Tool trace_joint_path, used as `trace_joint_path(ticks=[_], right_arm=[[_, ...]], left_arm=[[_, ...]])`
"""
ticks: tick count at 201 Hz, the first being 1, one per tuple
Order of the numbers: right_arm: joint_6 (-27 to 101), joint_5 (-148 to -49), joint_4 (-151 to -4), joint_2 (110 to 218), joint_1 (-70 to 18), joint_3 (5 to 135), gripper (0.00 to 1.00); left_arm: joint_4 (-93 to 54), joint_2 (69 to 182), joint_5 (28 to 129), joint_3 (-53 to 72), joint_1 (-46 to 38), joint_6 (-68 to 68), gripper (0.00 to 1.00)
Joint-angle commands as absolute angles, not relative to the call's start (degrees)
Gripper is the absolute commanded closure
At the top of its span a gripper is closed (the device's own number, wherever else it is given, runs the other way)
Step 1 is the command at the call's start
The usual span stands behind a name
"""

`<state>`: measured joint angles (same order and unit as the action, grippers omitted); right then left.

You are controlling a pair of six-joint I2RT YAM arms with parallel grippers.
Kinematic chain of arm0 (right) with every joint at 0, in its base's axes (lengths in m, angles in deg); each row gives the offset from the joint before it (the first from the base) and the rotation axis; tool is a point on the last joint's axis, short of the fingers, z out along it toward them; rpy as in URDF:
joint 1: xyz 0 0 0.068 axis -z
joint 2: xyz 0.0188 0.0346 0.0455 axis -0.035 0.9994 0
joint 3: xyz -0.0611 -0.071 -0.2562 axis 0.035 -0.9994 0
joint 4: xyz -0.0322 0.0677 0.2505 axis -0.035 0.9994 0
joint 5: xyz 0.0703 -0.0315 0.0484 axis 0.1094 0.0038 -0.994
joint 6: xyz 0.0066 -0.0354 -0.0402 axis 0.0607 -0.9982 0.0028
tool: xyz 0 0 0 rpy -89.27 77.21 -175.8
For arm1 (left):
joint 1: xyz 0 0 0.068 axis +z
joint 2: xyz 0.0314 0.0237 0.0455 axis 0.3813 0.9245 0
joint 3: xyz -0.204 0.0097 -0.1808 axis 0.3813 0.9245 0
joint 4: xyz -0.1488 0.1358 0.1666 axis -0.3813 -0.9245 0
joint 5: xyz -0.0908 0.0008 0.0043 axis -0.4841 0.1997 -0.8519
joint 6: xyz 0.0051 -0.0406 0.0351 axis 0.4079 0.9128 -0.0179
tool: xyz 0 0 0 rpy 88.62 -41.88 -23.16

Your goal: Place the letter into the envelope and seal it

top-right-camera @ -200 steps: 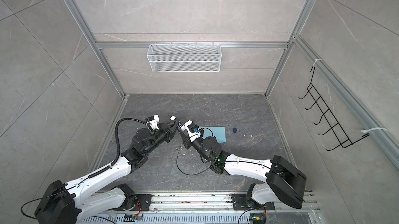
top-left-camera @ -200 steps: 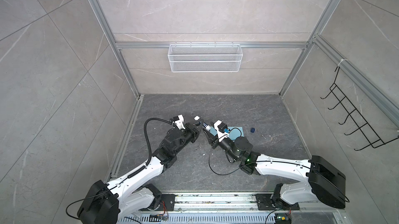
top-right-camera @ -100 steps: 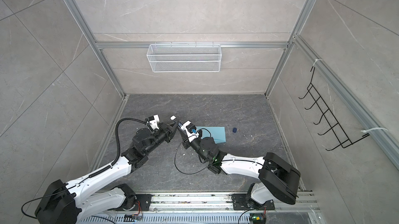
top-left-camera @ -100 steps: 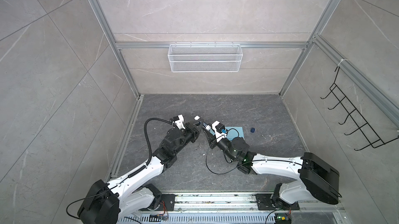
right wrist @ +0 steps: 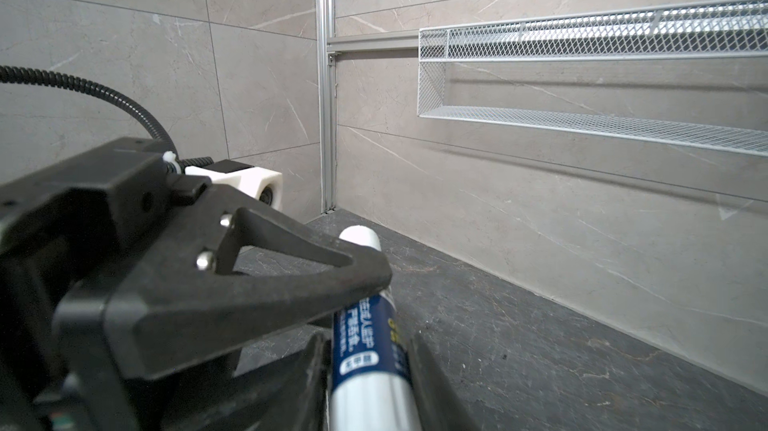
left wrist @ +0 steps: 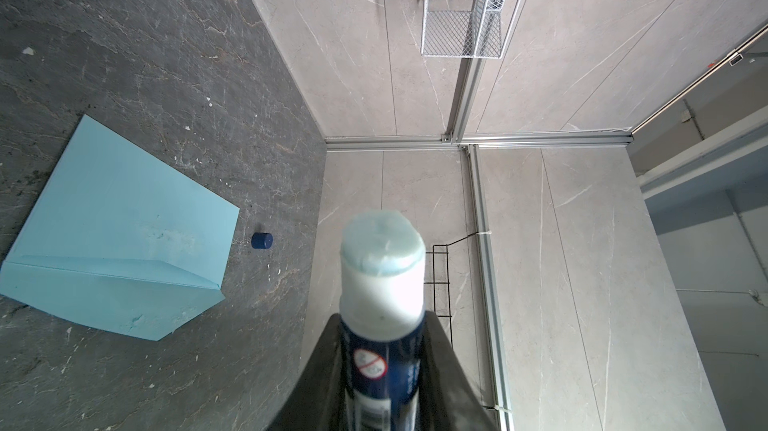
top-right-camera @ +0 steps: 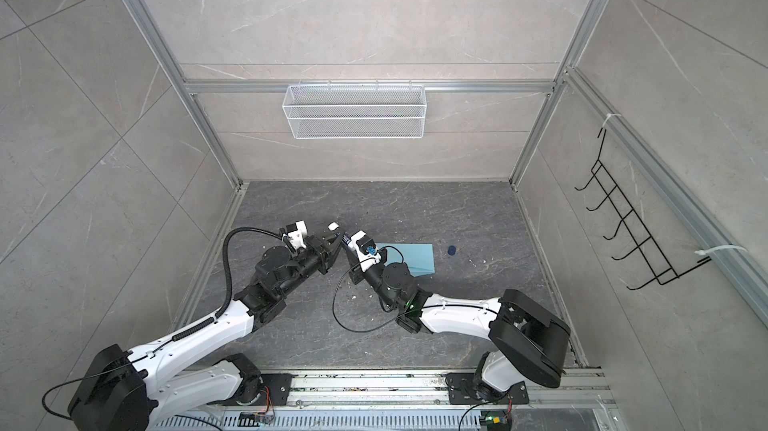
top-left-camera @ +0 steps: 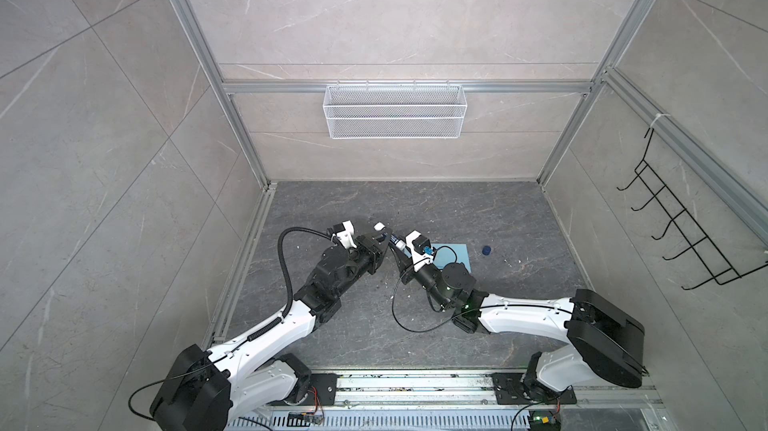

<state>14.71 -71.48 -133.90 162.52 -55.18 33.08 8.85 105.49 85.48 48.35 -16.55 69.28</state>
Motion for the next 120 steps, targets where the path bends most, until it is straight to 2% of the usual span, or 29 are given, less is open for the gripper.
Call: trace_joint_path(ticks=[1,52,63,78,100,120], right_arm=[[14.5,-72.2,-135.1,163.7,-55.5,35.0,0.70],[14.5,-72.0,-133.0,162.4,-55.6,35.3,0.90],[14.5,-71.5,-131.2,161.2,-55.6,35.2,0.94],[14.2,-69.2,-127.6,158.8,-55.6,35.0,1.00],[14.4,-63.1,-116.9,154.2,-55.5,36.0,1.00],[15.0,-58.6,-105.3,150.3,-55.1,37.9,1.00]], left_arm=[[12.8,105.5,83.9,46.3,-16.6,69.7,1.00],[12.5,105.6,84.0,46.2,-16.6,69.1,1.00],[12.4,105.7,84.0,46.1,-16.6,68.0,0.93],[11.6,105.4,83.9,45.7,-16.6,65.4,0.79],[6.2,103.7,84.1,44.0,-16.5,57.8,0.56],[-2.2,101.6,85.3,41.3,-16.4,48.3,0.44]])
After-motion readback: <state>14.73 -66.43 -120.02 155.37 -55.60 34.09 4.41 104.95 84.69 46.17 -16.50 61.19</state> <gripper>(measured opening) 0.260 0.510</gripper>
